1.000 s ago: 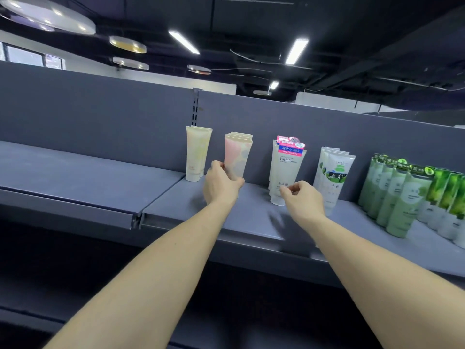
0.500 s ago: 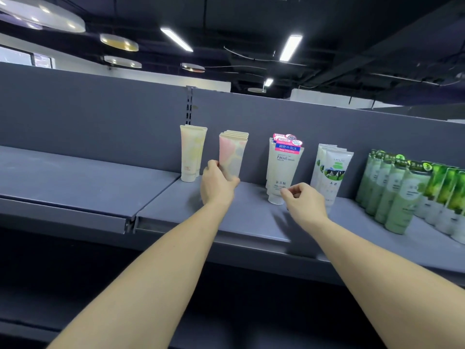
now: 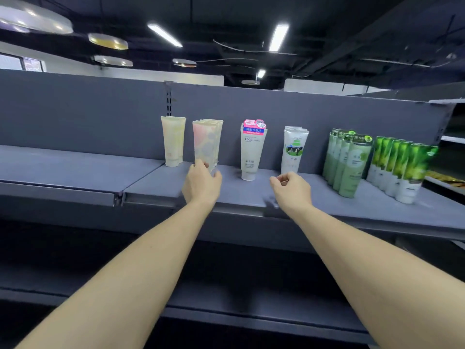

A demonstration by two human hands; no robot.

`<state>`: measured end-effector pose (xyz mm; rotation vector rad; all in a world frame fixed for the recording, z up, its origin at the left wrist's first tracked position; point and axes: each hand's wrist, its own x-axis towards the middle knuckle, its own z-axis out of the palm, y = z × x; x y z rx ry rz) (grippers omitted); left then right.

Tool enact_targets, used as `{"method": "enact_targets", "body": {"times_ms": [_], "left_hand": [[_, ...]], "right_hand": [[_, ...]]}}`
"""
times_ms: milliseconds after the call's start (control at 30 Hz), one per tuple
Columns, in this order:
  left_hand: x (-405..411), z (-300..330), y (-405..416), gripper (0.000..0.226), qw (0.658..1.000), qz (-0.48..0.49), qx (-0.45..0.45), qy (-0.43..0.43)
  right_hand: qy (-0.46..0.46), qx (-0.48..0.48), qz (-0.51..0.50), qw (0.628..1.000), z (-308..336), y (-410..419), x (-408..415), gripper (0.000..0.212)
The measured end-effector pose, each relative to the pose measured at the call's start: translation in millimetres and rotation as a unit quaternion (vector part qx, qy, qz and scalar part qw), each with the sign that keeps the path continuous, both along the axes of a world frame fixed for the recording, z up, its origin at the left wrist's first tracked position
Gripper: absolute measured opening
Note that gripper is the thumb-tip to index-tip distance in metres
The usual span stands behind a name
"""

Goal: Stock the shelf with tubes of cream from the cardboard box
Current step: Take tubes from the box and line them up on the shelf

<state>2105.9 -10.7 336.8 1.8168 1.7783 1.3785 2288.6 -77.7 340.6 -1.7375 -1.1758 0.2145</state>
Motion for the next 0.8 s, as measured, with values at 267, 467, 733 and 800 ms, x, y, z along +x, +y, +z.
{"method": "enact_targets", "body": {"times_ms": [267, 467, 733, 800], "left_hand": [[45.1, -25.0, -109.7, 0.016, 0.998, -0.028, -0.019, 0.062], [73.2, -74.6, -176.6, 0.016, 0.993, -0.049, -0.072, 0.079], [97.4, -175.3, -230.0, 0.015, 0.972, -0.101, -0.19, 0.096], [104.5, -202.3, -235.7, 0.017, 0.965, -0.119, -0.213, 0.098]], "right_hand": [[0.021, 0.041, -0.013, 0.999, -24.5, -85.8, 34.0, 0.021], [0.061, -0.008, -0.008, 0.998, -74.4, -145.7, 67.3, 0.019], [0.081, -0.139, 0.026, 0.987, -179.0, -200.6, 88.5, 0.042], [0.089, -0.166, 0.026, 0.982, -204.7, -207.4, 90.3, 0.044]]}}
